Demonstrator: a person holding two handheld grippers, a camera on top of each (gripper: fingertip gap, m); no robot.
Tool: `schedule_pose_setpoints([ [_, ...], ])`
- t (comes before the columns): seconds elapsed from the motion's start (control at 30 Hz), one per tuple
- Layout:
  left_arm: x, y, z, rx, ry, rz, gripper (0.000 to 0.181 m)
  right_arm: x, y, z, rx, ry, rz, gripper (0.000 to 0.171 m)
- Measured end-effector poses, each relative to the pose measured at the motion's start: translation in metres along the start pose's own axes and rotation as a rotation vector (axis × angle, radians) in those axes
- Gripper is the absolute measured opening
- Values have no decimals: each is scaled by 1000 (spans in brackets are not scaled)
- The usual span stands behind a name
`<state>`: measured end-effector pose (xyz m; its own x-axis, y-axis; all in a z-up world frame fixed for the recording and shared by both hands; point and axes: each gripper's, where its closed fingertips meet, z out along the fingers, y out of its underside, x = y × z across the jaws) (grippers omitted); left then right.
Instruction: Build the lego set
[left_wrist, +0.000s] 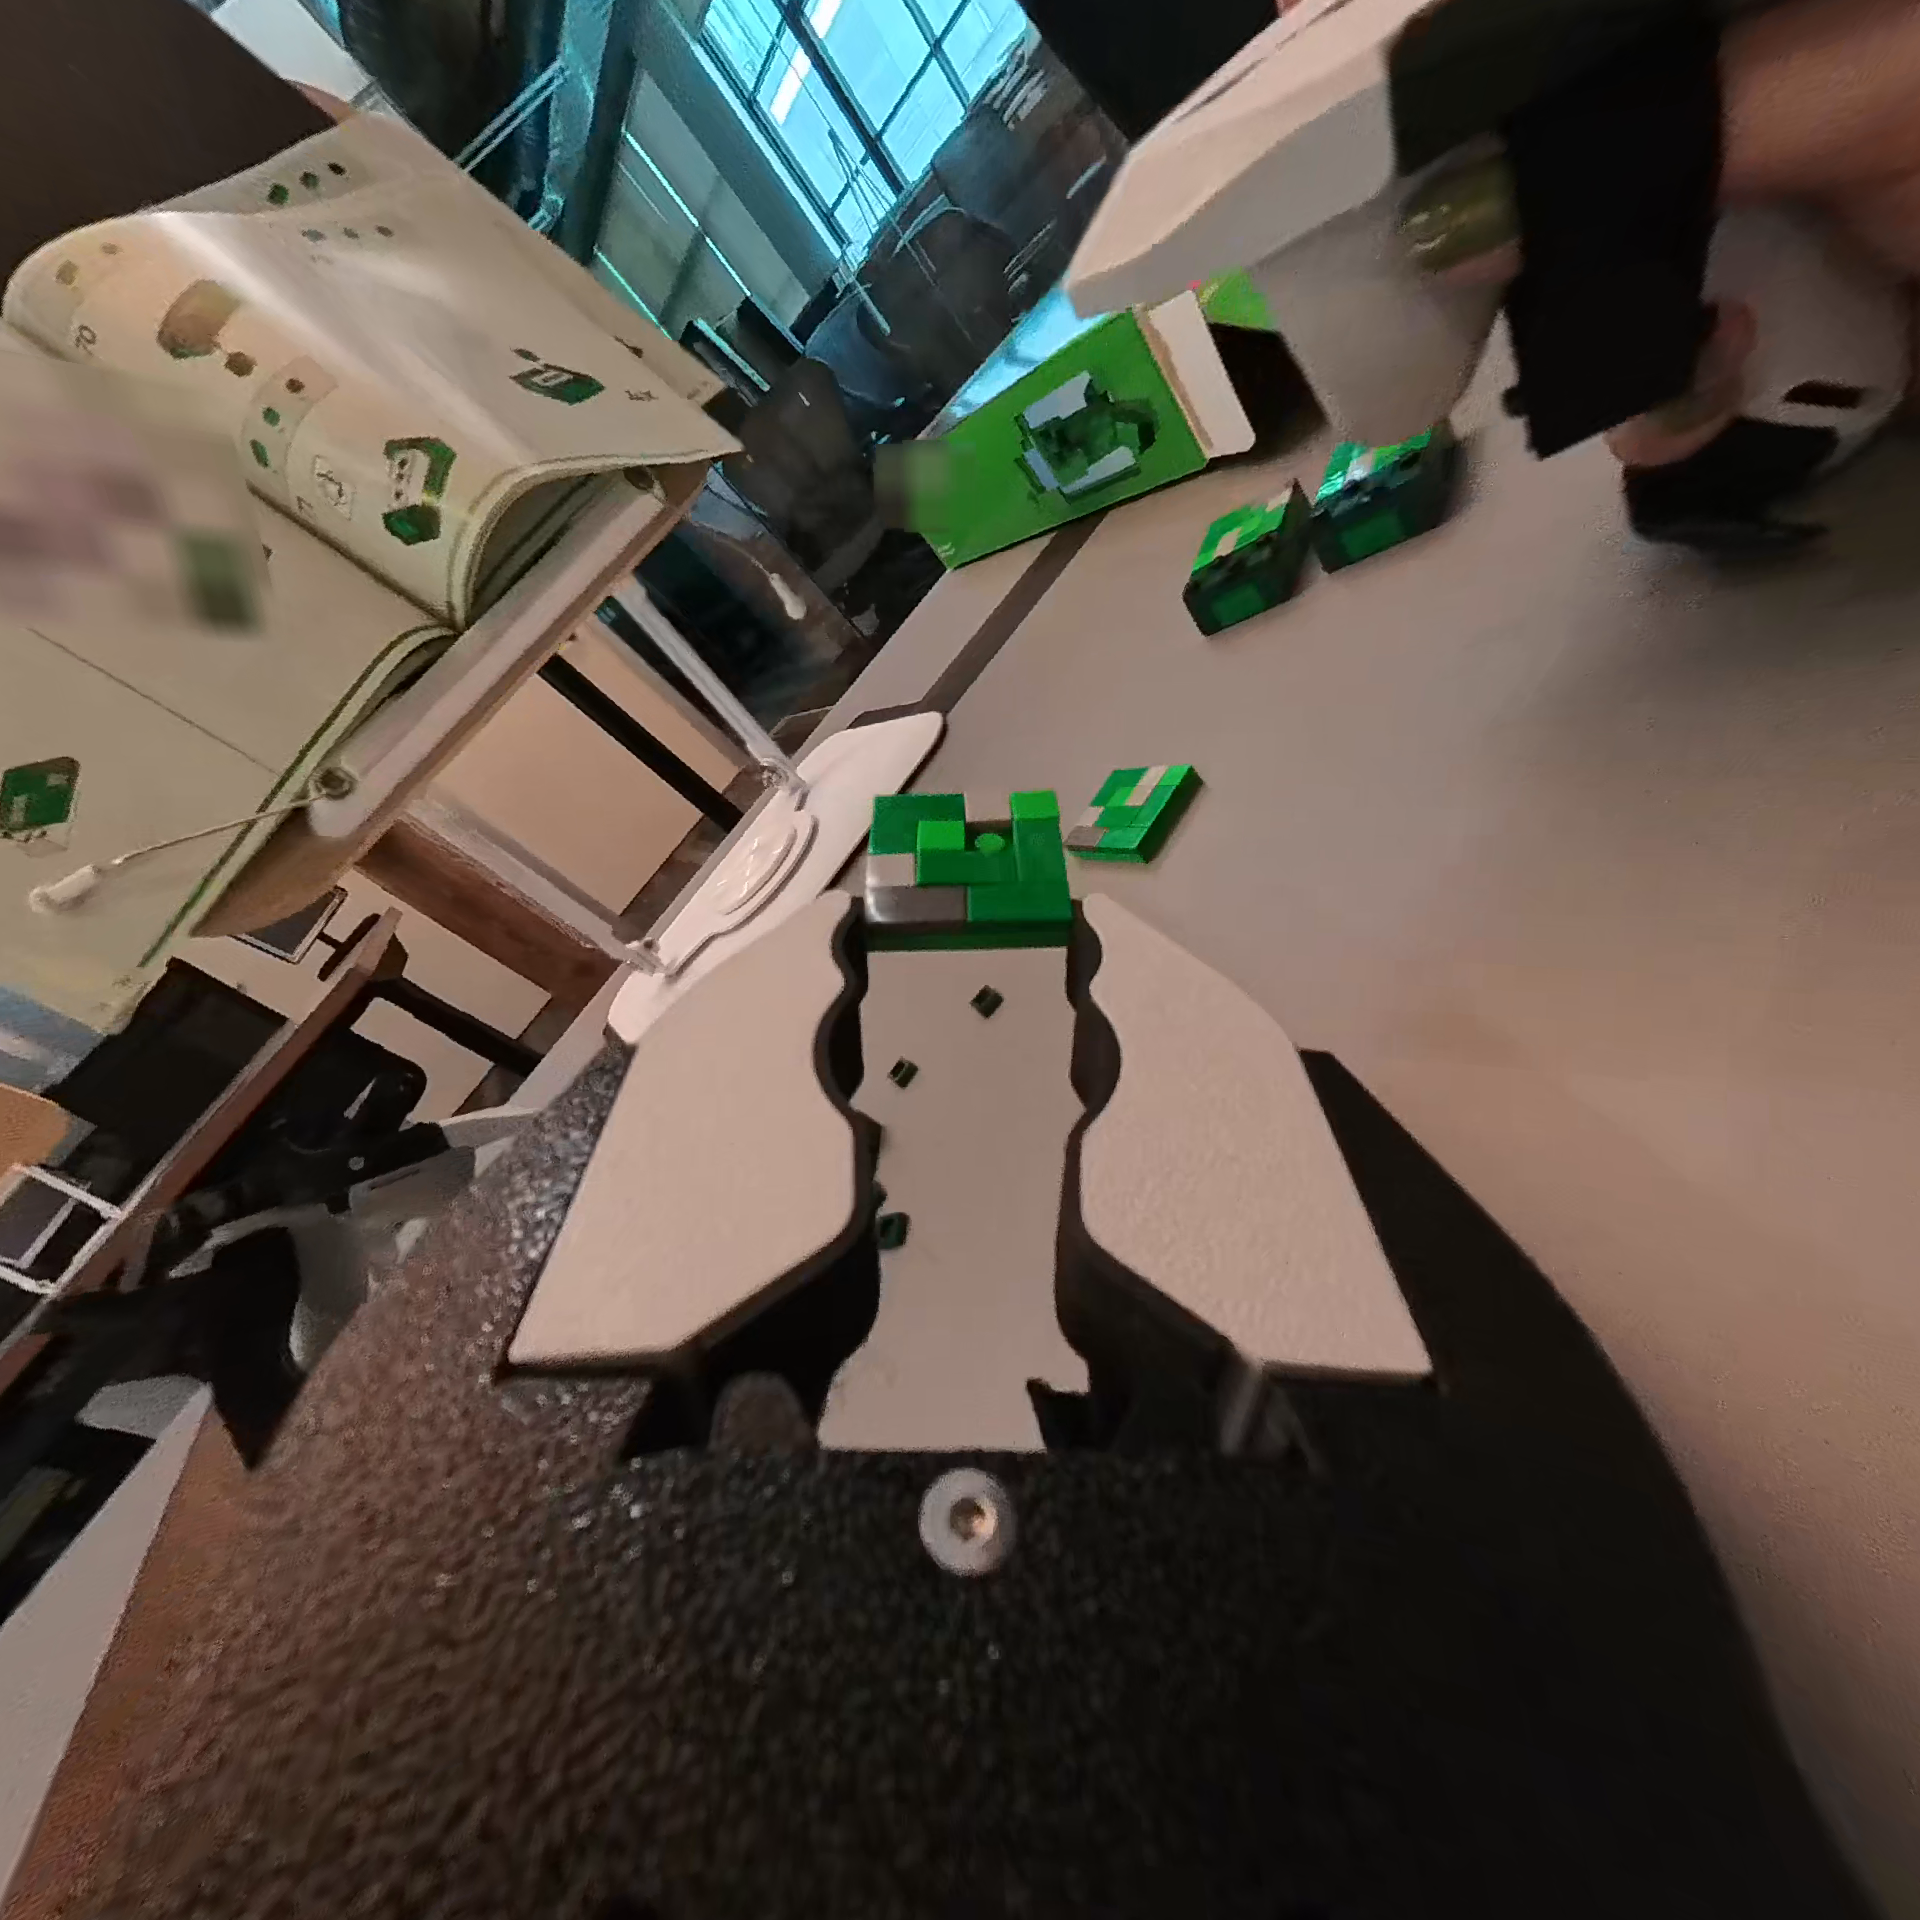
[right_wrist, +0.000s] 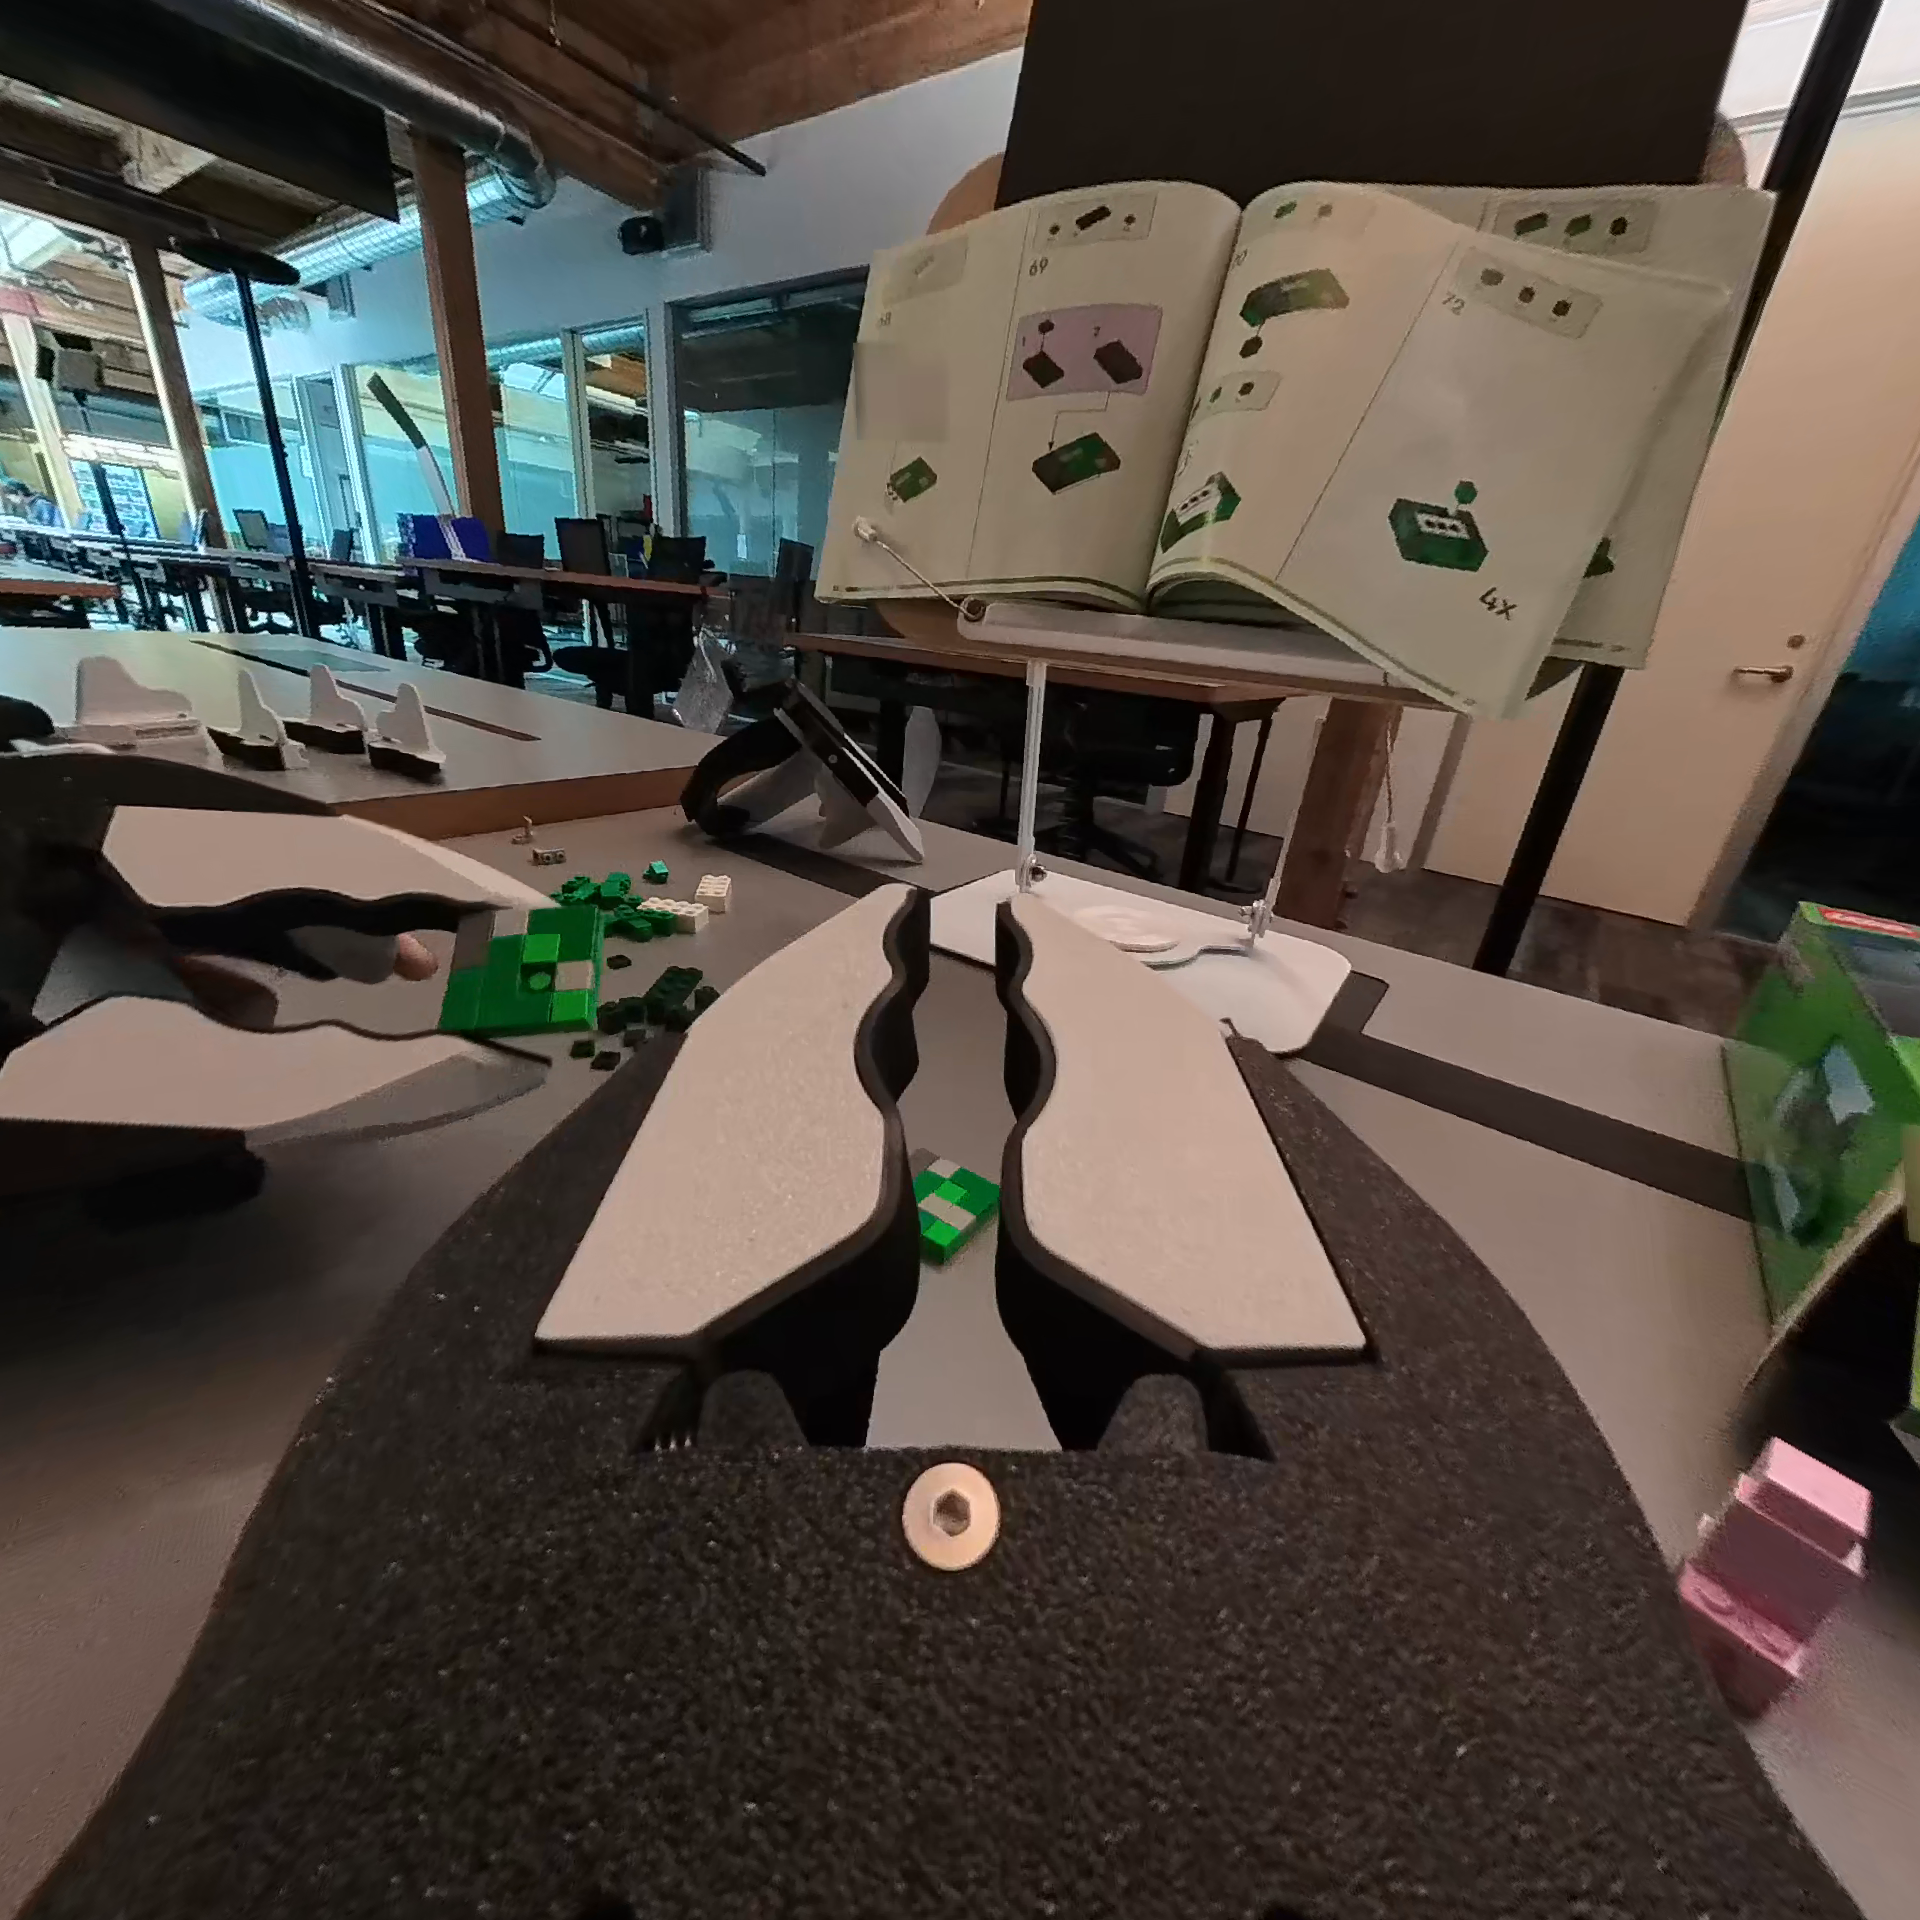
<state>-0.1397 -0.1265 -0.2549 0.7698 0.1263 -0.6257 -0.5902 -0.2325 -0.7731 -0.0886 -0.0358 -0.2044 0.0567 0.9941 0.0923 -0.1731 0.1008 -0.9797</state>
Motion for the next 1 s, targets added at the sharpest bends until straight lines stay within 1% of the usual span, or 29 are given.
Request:
schedule_pose_setpoints([
  [0.13, -5, 0, -4, 16, -3, -72, 36, -3, -1, -2, 2, -20, 3, 11],
  [0.3, -7, 2, -6, 7, -18, -78, 36, -30, 2, 3, -17, -132, -68, 12],
  [0.4, -6, 3, -5, 8, -11, -74, 36, -36, 5, 4, -33, -142, -120, 11],
  [0.7, 2, 3, -1, 8, 42, -42, 36, -34, 4, 2, -29, -148, -85, 11],
  [1.0, -3, -4, -1, 67, 62, -113, 36, -36, 4, 0, -35, -163, -107, 11],
])
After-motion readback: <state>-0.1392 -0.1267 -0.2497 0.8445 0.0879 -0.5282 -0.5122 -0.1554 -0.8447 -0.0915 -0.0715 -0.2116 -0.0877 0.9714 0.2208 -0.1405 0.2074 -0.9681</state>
